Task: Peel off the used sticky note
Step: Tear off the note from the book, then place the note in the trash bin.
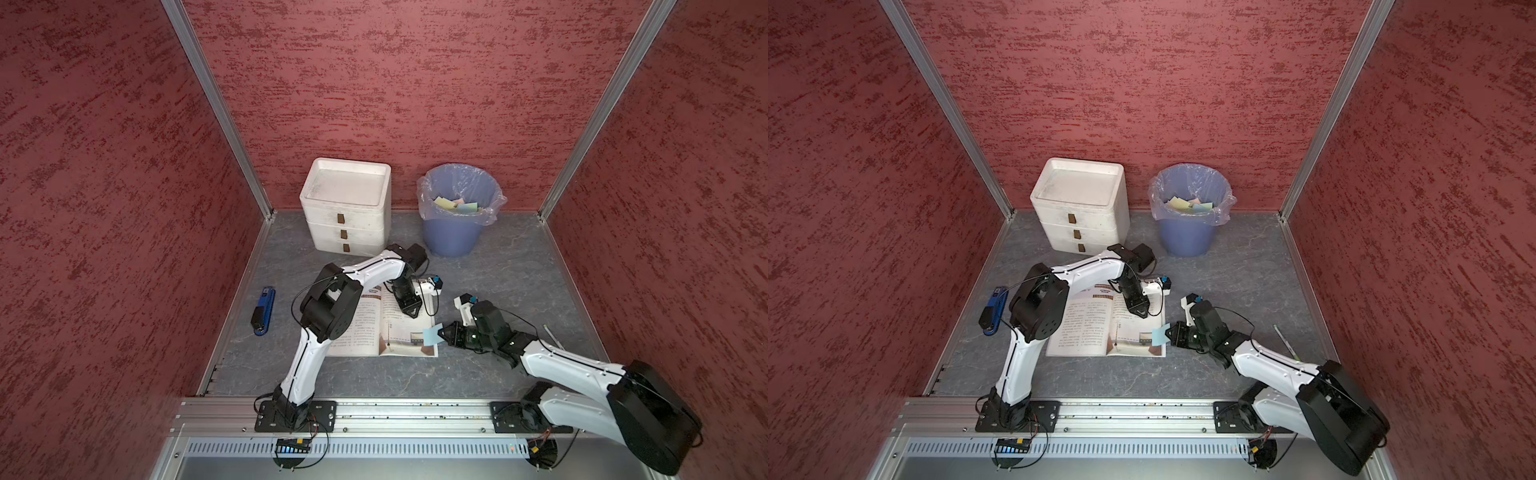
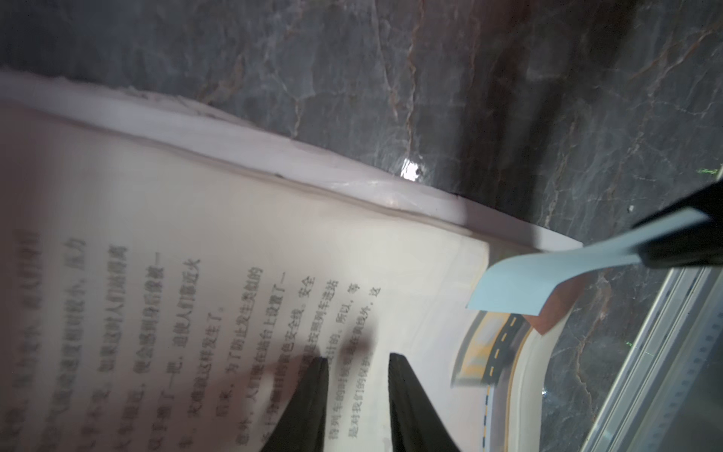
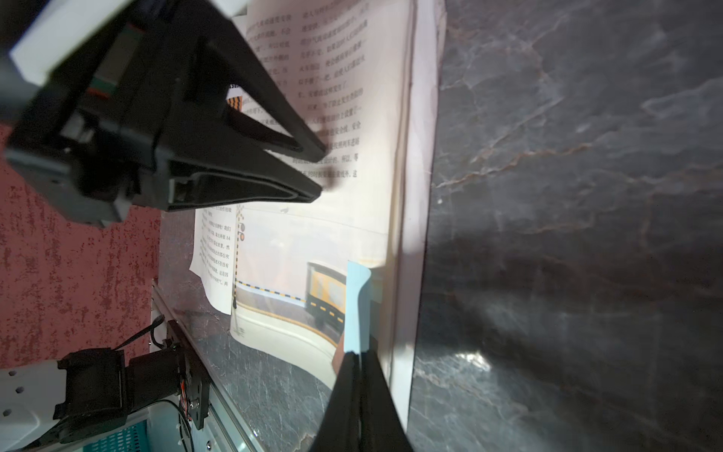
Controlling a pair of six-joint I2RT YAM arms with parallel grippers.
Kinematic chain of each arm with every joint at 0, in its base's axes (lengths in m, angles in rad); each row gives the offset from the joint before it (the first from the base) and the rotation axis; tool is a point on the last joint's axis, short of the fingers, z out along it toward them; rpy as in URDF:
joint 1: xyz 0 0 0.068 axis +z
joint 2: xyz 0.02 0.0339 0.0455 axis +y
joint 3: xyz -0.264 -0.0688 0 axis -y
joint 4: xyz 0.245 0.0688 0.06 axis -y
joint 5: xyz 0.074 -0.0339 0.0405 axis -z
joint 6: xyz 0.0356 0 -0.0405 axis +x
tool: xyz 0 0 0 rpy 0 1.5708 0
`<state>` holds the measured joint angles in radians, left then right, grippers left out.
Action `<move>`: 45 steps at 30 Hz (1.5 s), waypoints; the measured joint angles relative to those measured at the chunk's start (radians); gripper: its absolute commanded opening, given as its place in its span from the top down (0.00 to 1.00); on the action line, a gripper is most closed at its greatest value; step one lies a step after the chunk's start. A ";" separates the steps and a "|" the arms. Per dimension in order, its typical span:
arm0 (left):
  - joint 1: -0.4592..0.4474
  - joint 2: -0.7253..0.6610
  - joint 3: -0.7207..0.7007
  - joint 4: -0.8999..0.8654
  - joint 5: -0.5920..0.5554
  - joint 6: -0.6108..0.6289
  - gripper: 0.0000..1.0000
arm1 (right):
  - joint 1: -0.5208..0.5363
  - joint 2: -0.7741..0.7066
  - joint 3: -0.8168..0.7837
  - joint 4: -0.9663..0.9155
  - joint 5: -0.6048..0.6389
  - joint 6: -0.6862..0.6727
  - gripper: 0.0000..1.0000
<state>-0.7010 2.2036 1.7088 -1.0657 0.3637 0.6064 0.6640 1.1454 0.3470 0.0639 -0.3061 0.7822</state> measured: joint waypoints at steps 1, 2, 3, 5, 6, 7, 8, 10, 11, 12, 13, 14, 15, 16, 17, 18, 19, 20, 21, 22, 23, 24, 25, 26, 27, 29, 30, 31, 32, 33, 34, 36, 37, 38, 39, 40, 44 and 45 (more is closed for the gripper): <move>-0.003 0.009 0.003 0.002 -0.001 -0.002 0.71 | 0.014 0.000 0.008 -0.013 0.016 -0.007 0.94; -0.007 0.016 0.007 0.000 0.000 -0.005 0.71 | 0.027 0.000 0.014 -0.025 0.029 -0.013 0.95; -0.010 0.016 0.008 0.000 -0.002 -0.008 0.71 | 0.039 0.000 0.022 -0.040 0.044 -0.018 0.96; -0.012 0.016 0.008 0.001 -0.004 -0.012 0.71 | 0.064 0.000 0.033 -0.063 0.071 -0.031 0.97; -0.013 0.016 0.008 0.002 -0.005 -0.014 0.71 | 0.075 0.000 0.038 -0.072 0.082 -0.036 0.97; -0.013 0.017 0.008 0.002 -0.006 -0.016 0.71 | 0.088 0.000 0.043 -0.079 0.095 -0.042 0.98; -0.013 0.018 0.008 0.004 -0.006 -0.019 0.71 | 0.103 0.000 0.049 -0.089 0.108 -0.050 0.99; -0.013 0.018 0.007 0.005 -0.006 -0.021 0.71 | 0.124 0.000 0.058 -0.099 0.126 -0.060 1.00; -0.013 0.018 0.006 0.007 -0.006 -0.023 0.71 | 0.134 0.000 0.061 -0.102 0.131 -0.065 1.00; -0.013 0.018 0.006 0.008 -0.006 -0.026 0.71 | 0.143 0.000 0.065 -0.107 0.136 -0.070 1.00; -0.013 0.018 0.005 0.009 -0.006 -0.026 0.72 | 0.152 0.000 0.068 -0.109 0.139 -0.076 1.00; -0.013 0.018 0.005 0.009 -0.006 -0.027 0.72 | 0.161 -0.002 0.071 -0.112 0.143 -0.081 1.00; -0.013 0.019 0.005 0.010 -0.006 -0.027 0.72 | 0.170 -0.004 0.071 -0.114 0.146 -0.087 1.00; -0.012 0.019 0.005 0.010 -0.006 -0.027 0.72 | 0.179 -0.008 0.071 -0.116 0.148 -0.092 1.00; -0.011 0.019 0.005 0.010 -0.005 -0.027 0.72 | 0.188 -0.012 0.071 -0.118 0.149 -0.098 1.00; -0.011 0.020 0.005 0.010 -0.005 -0.027 0.72 | 0.197 -0.017 0.072 -0.120 0.150 -0.104 1.00; -0.010 0.020 0.005 0.010 -0.005 -0.027 0.72 | 0.206 -0.023 0.072 -0.123 0.151 -0.110 1.00; -0.010 0.020 0.005 0.010 -0.005 -0.027 0.72 | 0.214 -0.031 0.072 -0.126 0.151 -0.116 1.00; -0.010 0.020 0.005 0.010 -0.005 -0.027 0.73 | 0.222 -0.037 0.074 -0.132 0.150 -0.121 1.00; -0.010 0.020 0.005 0.010 -0.005 -0.027 0.73 | 0.230 -0.045 0.077 -0.140 0.150 -0.127 1.00; -0.010 0.021 0.005 0.010 -0.005 -0.027 0.73 | 0.238 -0.052 0.081 -0.145 0.149 -0.134 1.00; -0.010 0.021 0.005 0.010 -0.005 -0.027 0.73 | 0.245 -0.058 0.085 -0.150 0.148 -0.140 1.00; -0.010 0.021 0.005 0.010 -0.005 -0.027 0.73 | 0.252 -0.066 0.090 -0.154 0.146 -0.146 1.00; -0.010 0.021 0.005 0.010 -0.005 -0.027 0.73 | 0.257 -0.073 0.093 -0.160 0.145 -0.151 1.00; -0.009 0.021 0.005 0.010 -0.005 -0.027 0.73 | 0.264 -0.081 0.096 -0.166 0.142 -0.158 1.00; -0.008 0.021 0.005 0.010 -0.003 -0.027 0.73 | 0.273 -0.094 0.102 -0.177 0.132 -0.169 1.00; -0.008 0.021 0.005 0.010 -0.002 -0.027 0.73 | 0.277 -0.101 0.105 -0.185 0.128 -0.174 1.00; -0.007 0.021 0.005 0.010 -0.002 -0.027 0.73 | 0.281 -0.110 0.106 -0.192 0.124 -0.179 1.00; -0.007 0.021 0.005 0.010 0.000 -0.027 0.73 | 0.283 -0.120 0.108 -0.202 0.119 -0.186 1.00; -0.006 0.021 0.005 0.010 0.001 -0.027 0.73 | 0.284 -0.129 0.112 -0.214 0.115 -0.190 1.00; -0.006 0.021 0.005 0.010 0.002 -0.027 0.73 | 0.284 -0.141 0.118 -0.228 0.111 -0.196 1.00; -0.005 0.021 0.005 0.010 0.004 -0.027 0.73 | 0.284 -0.167 0.130 -0.246 0.106 -0.206 1.00; -0.004 0.021 0.005 0.009 0.005 -0.027 0.73 | 0.284 -0.180 0.137 -0.256 0.104 -0.211 1.00; -0.003 0.021 0.005 0.009 0.008 -0.027 0.73 | 0.284 -0.194 0.146 -0.269 0.104 -0.216 1.00; -0.001 0.021 0.005 0.008 0.012 -0.027 0.72 | 0.284 -0.206 0.159 -0.285 0.106 -0.220 1.00; 0.001 0.021 0.005 0.008 0.019 -0.027 0.72 | 0.284 -0.216 0.176 -0.306 0.113 -0.224 1.00; 0.019 -0.003 -0.021 0.010 0.047 -0.036 0.66 | 0.280 -0.227 0.309 -0.421 0.168 -0.241 1.00; 0.028 -0.022 -0.037 0.009 0.054 -0.037 0.64 | 0.270 -0.227 0.356 -0.448 0.180 -0.246 1.00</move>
<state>-0.6727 2.1818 1.6718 -1.0569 0.4175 0.5690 0.9337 0.9180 0.7025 -0.3843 -0.1261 0.5358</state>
